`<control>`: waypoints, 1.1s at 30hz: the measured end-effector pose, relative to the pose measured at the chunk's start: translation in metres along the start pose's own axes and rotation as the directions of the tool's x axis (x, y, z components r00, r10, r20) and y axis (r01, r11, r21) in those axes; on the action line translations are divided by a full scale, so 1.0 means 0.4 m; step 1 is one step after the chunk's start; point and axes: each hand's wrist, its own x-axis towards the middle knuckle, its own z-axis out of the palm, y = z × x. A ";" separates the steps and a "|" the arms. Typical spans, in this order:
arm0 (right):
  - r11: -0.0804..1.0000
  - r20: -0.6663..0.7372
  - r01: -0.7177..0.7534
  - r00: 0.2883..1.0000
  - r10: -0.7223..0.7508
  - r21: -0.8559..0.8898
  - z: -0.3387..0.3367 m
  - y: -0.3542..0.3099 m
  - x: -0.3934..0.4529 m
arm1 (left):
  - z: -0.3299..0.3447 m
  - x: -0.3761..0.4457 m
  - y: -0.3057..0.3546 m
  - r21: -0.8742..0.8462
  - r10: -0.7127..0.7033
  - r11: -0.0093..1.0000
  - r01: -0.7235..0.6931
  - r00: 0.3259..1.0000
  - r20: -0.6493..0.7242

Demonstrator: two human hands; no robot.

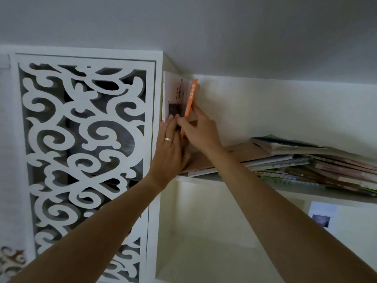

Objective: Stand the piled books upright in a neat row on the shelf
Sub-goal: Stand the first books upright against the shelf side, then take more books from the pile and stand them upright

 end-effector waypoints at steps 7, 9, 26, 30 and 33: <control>0.997 0.262 -0.037 0.964 0.052 -0.064 0.015 -0.018 0.021 | 0.009 0.001 0.012 0.036 -0.132 0.991 0.129 0.983 0.125; 0.994 0.301 -0.100 0.948 0.106 -0.035 0.023 -0.003 0.007 | 0.002 -0.003 0.009 0.006 -0.124 0.992 0.124 0.992 0.029; 0.937 0.355 -0.082 0.911 0.208 -0.340 0.029 0.090 0.008 | 0.019 0.022 -0.013 0.613 0.039 0.638 -0.467 0.814 0.580; 0.864 0.324 -0.053 0.914 0.243 -0.500 -0.014 0.104 -0.022 | 0.019 0.049 0.039 0.543 -0.036 0.683 -0.489 0.719 0.694; 0.810 0.236 -0.043 0.947 0.220 -0.585 -0.060 0.112 -0.018 | 0.026 0.070 0.065 0.213 0.032 0.963 -0.166 0.854 0.520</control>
